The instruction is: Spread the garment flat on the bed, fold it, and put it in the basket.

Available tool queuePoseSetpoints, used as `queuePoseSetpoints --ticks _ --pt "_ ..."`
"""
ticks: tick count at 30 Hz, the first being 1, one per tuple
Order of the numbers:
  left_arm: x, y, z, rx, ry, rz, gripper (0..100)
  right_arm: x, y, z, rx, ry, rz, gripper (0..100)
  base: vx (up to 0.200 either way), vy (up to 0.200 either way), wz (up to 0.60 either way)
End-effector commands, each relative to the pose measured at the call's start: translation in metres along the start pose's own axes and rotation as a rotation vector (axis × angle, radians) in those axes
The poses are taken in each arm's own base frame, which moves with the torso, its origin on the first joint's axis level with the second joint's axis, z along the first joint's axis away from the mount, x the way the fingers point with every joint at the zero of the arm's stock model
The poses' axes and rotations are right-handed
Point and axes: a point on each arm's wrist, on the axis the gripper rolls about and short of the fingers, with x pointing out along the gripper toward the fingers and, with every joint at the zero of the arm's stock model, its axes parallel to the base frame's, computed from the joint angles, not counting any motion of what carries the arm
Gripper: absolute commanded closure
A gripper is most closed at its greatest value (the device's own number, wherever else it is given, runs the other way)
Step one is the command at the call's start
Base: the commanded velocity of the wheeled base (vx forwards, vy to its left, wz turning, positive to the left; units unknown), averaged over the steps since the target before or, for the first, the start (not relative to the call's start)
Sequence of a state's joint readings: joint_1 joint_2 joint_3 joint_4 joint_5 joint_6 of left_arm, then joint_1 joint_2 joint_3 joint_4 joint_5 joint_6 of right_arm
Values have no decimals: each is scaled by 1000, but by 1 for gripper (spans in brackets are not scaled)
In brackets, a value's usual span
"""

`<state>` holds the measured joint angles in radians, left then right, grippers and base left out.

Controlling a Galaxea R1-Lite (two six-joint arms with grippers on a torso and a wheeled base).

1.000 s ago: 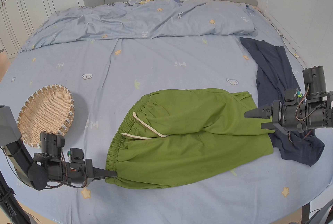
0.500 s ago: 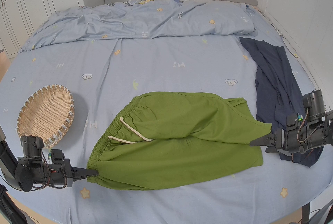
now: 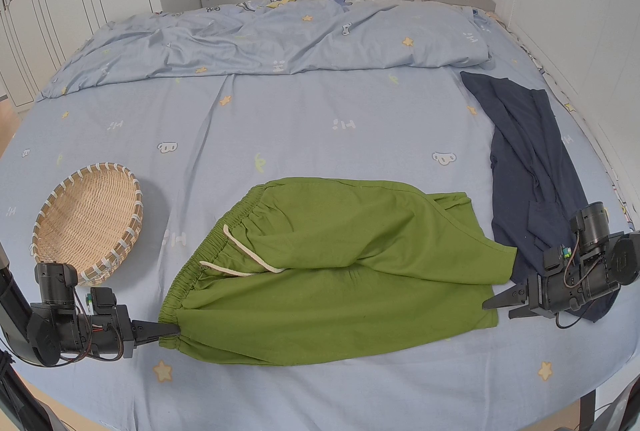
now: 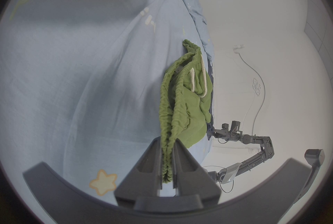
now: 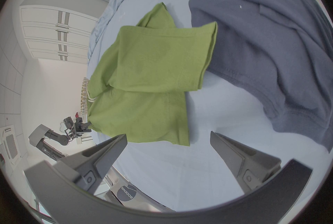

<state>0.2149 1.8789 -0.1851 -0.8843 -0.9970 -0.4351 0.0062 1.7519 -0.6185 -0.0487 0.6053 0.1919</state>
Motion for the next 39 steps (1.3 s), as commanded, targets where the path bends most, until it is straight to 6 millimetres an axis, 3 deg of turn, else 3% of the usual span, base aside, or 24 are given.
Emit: queuePoseSetpoints --ticks 1,7,16,29,30,39 --pt "0 0 1 2 -1 -1 100 20 -15 -1 38 70 22 0 0 0 0" --pt "1 1 2 2 0 -2 100 23 -15 0 29 75 122 0 0 0 0" --pt "3 4 2 -6 5 0 100 46 -21 -1 29 121 134 0 0 0 0" --pt "3 4 4 -5 2 0 100 49 -22 4 25 115 193 0 0 0 0" --pt "3 4 4 -5 2 0 100 50 -24 4 31 117 190 100 0 0 0" --pt "0 8 7 -17 -15 5 100 40 -40 4 87 86 163 100 0 0 0"
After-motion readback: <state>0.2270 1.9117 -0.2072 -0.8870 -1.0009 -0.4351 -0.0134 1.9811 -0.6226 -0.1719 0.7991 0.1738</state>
